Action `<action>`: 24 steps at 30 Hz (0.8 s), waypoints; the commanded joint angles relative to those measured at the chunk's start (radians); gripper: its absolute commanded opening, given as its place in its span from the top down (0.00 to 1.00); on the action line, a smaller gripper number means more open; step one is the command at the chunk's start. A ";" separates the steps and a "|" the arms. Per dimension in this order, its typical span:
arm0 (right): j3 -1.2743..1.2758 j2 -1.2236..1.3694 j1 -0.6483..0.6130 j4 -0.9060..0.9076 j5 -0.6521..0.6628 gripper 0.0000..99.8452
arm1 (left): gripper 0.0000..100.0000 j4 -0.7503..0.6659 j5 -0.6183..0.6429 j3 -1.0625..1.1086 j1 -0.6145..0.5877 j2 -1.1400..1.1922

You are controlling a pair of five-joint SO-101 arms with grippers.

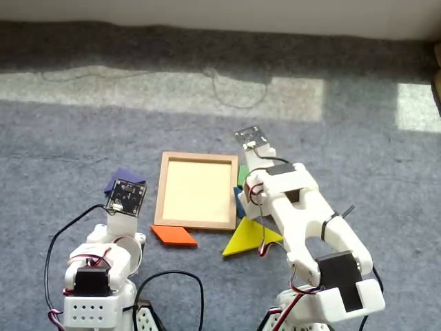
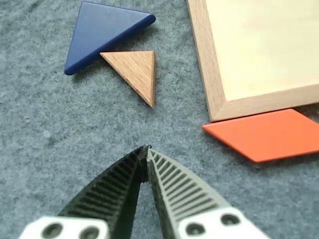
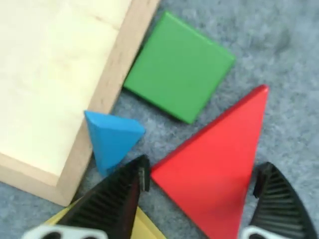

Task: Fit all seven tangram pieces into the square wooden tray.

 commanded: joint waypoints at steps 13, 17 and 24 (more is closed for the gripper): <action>-0.036 -0.015 0.028 -0.012 -0.003 0.84 | 1.00 0.005 -0.005 0.019 -0.010 -0.001; -0.039 -0.019 0.062 -0.004 -0.005 0.84 | 1.00 0.005 -0.005 0.019 -0.010 -0.001; -0.133 -0.156 0.070 0.137 -0.011 0.84 | 1.00 0.005 -0.005 0.019 -0.010 -0.001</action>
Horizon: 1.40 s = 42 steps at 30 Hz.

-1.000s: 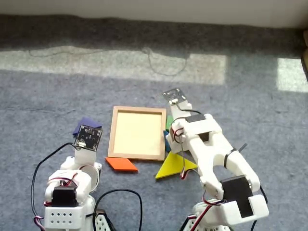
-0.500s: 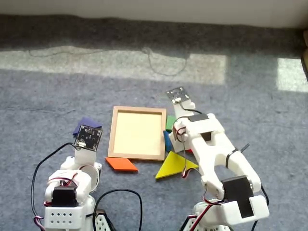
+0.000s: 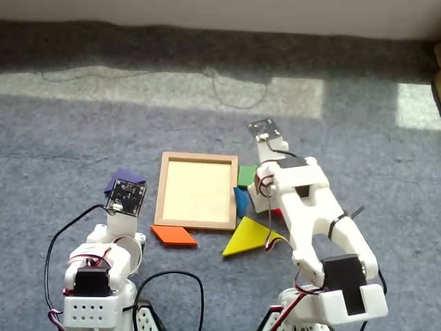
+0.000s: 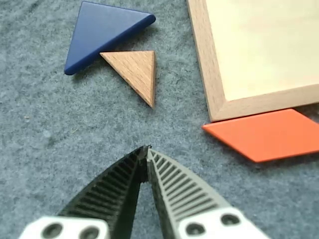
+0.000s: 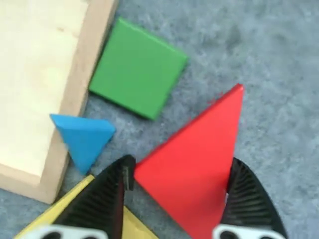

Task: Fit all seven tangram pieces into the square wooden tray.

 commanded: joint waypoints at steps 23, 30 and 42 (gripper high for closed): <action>-0.139 -0.166 -0.354 -0.067 -0.502 0.84 | 1.00 0.005 -0.005 0.019 -0.010 -0.001; -0.240 0.010 -0.355 -0.084 -0.687 0.84 | 1.00 0.005 -0.005 0.019 -0.010 -0.001; -0.277 0.165 -0.441 -0.084 -0.674 0.84 | 1.00 0.005 -0.005 0.019 -0.010 -0.001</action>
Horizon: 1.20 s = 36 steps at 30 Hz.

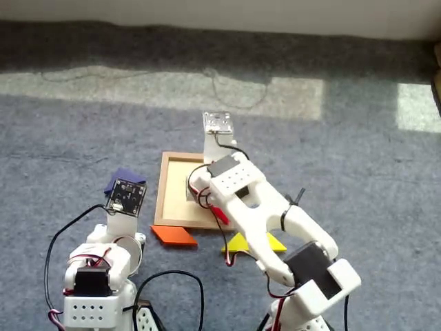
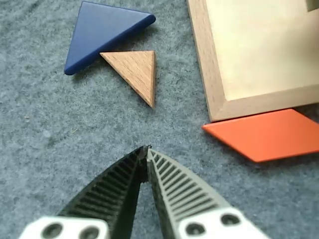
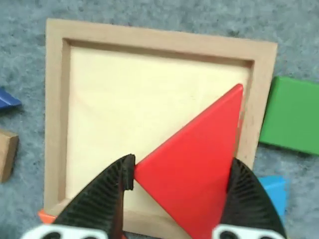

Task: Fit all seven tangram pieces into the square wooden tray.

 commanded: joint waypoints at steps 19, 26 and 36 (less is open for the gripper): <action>-0.053 -0.012 -0.015 0.053 0.071 0.74 | 1.00 0.005 -0.005 0.019 -0.010 -0.001; -0.168 -0.082 -0.002 0.199 0.181 0.74 | 1.00 0.005 -0.005 0.019 -0.010 -0.001; -0.165 -0.119 0.004 0.202 0.183 0.74 | 1.00 0.005 -0.005 0.019 -0.010 -0.001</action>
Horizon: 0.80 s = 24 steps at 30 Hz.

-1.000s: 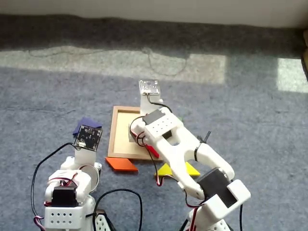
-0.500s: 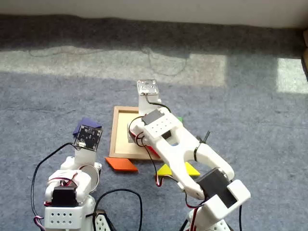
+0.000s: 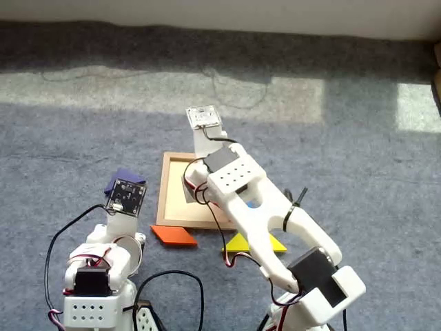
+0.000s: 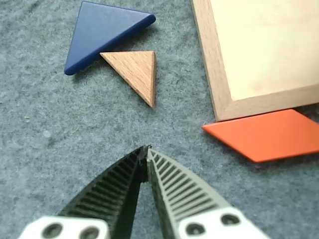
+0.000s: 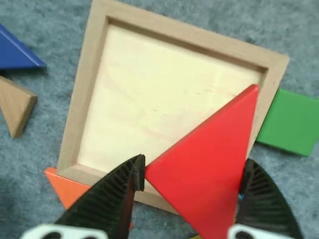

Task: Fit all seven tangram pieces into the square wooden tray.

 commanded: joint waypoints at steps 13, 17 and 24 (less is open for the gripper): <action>-0.004 -0.070 0.027 0.027 -0.057 0.48 | 1.00 0.005 -0.005 0.019 -0.010 -0.001; -0.004 -0.070 0.028 0.027 0.029 0.48 | 1.00 0.005 -0.005 0.019 -0.010 -0.001; -0.004 -0.062 0.031 0.021 0.075 0.76 | 1.00 0.005 -0.005 0.019 -0.010 -0.001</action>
